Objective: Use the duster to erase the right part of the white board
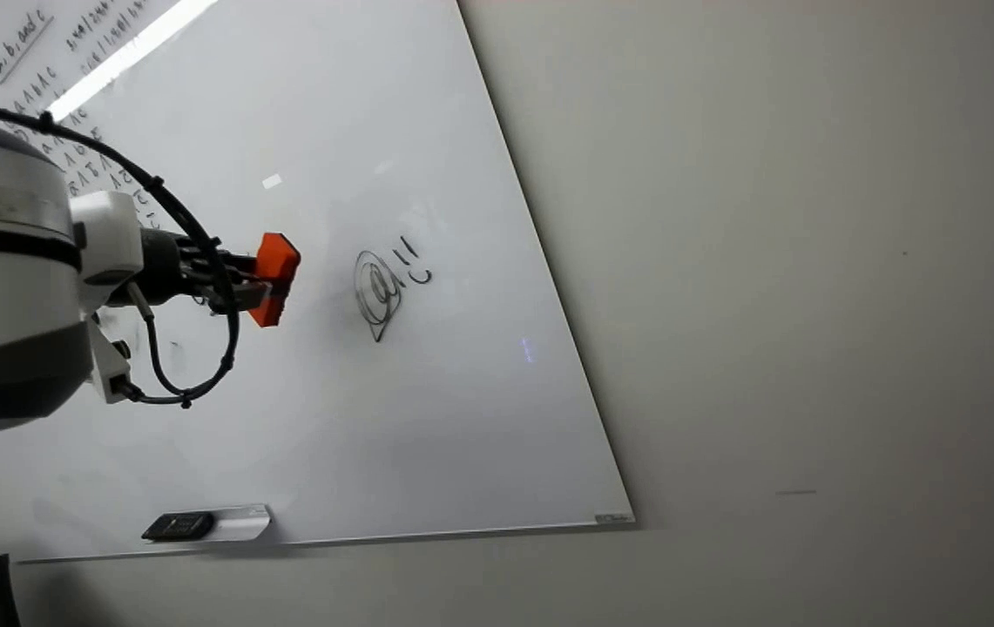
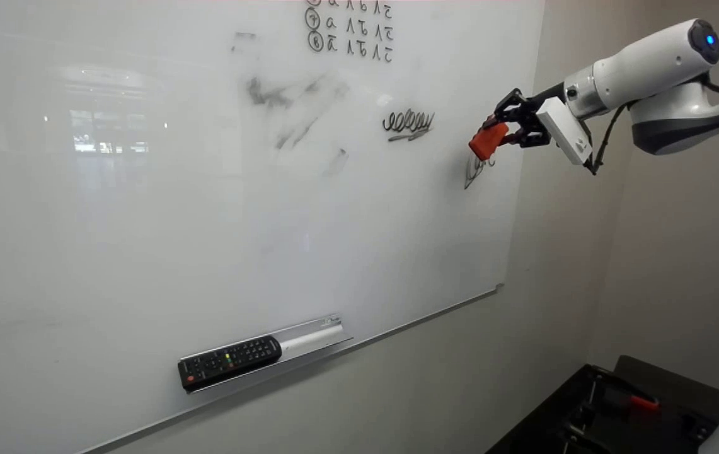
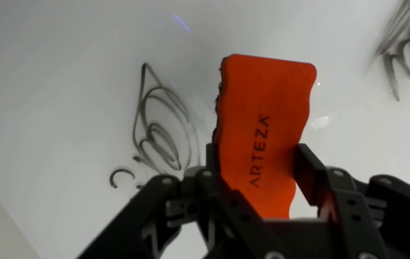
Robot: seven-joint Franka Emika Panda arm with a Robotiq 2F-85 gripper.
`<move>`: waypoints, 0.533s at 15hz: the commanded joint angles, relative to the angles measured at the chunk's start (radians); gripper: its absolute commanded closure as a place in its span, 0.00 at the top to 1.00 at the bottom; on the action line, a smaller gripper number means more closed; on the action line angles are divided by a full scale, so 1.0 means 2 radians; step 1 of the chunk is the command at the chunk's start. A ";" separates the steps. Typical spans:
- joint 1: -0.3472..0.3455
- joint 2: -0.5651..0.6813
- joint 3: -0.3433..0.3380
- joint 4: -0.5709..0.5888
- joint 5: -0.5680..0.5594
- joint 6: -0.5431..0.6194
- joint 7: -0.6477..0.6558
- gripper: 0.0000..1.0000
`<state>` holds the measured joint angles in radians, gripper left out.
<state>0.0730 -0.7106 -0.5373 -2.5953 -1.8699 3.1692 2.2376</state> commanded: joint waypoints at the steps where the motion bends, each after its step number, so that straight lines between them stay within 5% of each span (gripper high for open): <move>1: -0.041 0.046 0.004 0.018 0.043 0.034 -0.054 0.28; 2: -0.045 0.045 0.007 0.018 0.046 0.020 -0.063 0.28; 3: -0.031 0.021 -0.007 0.002 0.032 0.017 -0.050 0.53; 8: -0.038 0.037 -0.001 0.009 0.037 0.017 -0.057 0.53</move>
<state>-0.0023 -0.6358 -0.5403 -2.5781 -1.7950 3.2028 2.1242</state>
